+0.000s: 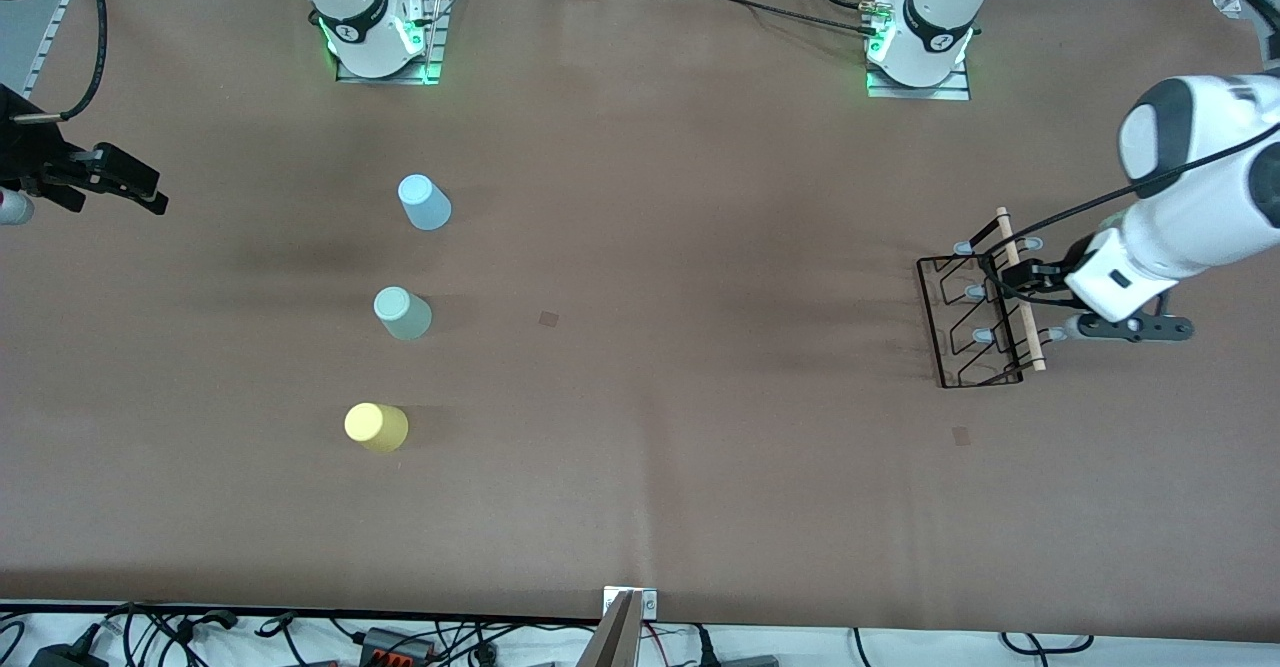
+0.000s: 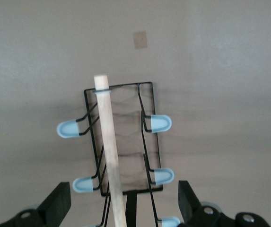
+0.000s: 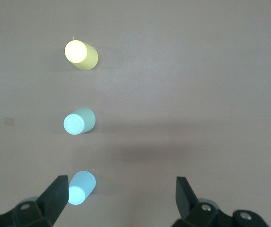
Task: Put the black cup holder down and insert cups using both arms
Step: 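Lower and close the left gripper on the holder's wooden dowel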
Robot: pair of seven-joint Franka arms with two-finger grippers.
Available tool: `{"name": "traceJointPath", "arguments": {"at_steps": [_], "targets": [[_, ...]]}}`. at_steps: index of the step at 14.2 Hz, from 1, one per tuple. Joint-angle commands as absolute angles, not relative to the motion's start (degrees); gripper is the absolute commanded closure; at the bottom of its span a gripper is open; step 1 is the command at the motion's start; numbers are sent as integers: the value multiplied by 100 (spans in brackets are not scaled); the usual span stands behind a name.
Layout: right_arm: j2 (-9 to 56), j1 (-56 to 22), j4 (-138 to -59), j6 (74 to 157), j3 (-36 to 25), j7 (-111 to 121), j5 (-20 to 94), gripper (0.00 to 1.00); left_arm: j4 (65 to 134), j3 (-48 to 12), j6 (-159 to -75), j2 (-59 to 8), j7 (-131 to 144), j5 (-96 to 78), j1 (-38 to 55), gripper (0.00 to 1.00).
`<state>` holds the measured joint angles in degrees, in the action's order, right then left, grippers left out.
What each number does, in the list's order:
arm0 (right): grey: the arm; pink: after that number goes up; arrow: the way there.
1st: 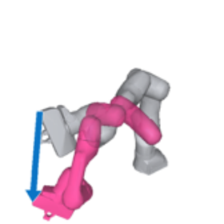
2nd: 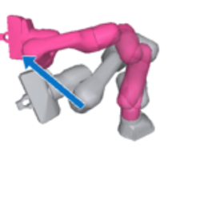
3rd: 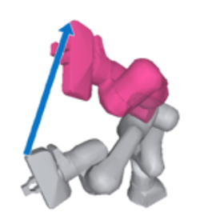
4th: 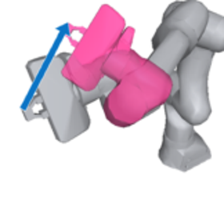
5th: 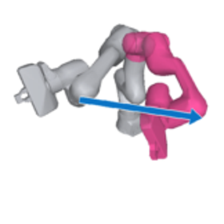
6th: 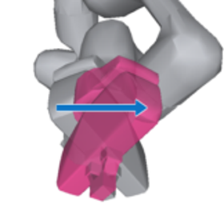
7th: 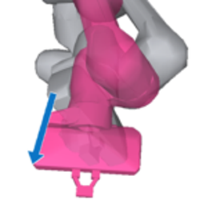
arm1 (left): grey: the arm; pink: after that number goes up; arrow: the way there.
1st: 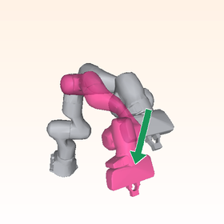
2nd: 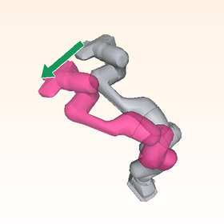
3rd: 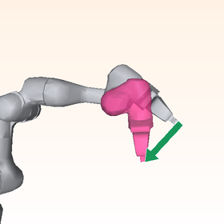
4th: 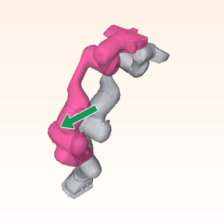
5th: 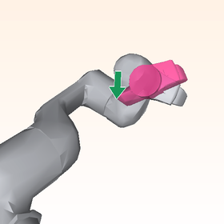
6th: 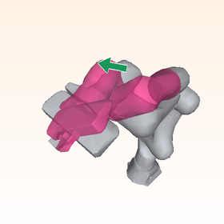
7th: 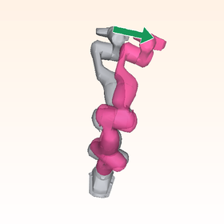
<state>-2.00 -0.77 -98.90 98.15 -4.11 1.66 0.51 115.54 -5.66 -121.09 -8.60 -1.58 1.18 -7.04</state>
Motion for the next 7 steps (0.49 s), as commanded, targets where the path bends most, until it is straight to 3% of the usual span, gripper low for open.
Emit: {"name": "traceJointPath", "arguments": {"at_steps": [1, 5, 6, 7], "targets": [[-272, -53, -9905, 9791, -396, 176, -9, 0, 12804, -571, -13076, -264, -281, 79, -782, 0], [-272, -79, -9905, 9773, -378, 167, -9, 0, 12911, -571, -13078, -281, -272, 79, -782, 15], [-272, -70, -9905, 9773, -378, 158, -9, 0, 12963, -571, -13096, -281, -272, 79, -782, 22], [-272, -70, -9888, 9782, -378, 158, 0, 0, 12973, -571, -13096, -281, -272, 79, -782, 36]]}}
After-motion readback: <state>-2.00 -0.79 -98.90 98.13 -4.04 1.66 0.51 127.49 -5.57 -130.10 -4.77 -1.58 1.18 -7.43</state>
